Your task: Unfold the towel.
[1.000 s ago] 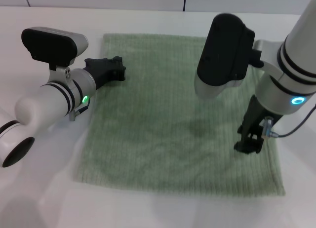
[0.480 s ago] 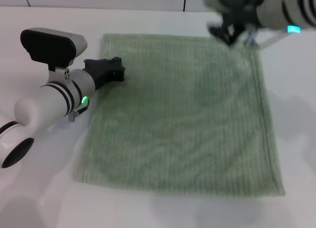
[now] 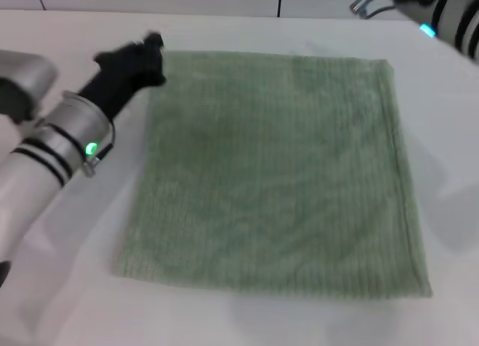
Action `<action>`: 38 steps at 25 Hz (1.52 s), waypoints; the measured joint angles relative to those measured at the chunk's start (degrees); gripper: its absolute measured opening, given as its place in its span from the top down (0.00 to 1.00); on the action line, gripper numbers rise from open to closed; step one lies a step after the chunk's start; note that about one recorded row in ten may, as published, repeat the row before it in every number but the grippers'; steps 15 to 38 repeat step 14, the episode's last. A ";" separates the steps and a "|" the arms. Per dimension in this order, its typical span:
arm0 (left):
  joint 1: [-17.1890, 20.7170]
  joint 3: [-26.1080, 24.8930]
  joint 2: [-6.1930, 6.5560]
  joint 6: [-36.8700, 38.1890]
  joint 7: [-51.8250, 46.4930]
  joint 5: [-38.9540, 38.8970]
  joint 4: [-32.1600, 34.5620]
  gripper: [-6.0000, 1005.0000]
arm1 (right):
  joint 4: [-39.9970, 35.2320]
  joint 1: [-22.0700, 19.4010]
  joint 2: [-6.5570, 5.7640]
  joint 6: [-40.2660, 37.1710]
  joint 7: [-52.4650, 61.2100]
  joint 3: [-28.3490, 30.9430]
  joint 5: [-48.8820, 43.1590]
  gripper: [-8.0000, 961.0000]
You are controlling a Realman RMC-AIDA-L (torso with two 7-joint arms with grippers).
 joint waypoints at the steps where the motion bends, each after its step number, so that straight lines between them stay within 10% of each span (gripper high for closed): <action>1: 1.57 -1.11 0.15 5.68 0.01 -0.01 0.18 0.98 | 3.44 -0.21 -0.04 -5.38 0.73 -1.68 1.21 0.66; 5: 3.19 -2.08 0.37 10.02 0.03 0.00 0.23 0.98 | 6.13 -0.12 -0.20 -10.48 1.78 -2.13 5.55 0.66; 13: 4.30 -3.08 0.47 13.28 0.62 -0.03 1.27 0.77 | 10.13 -2.19 -0.23 -23.16 1.53 -7.39 10.54 0.21; 38: 4.19 -3.13 0.48 13.28 0.76 -0.03 1.38 0.77 | 10.13 -2.19 -0.23 -23.16 1.53 -7.39 10.54 0.21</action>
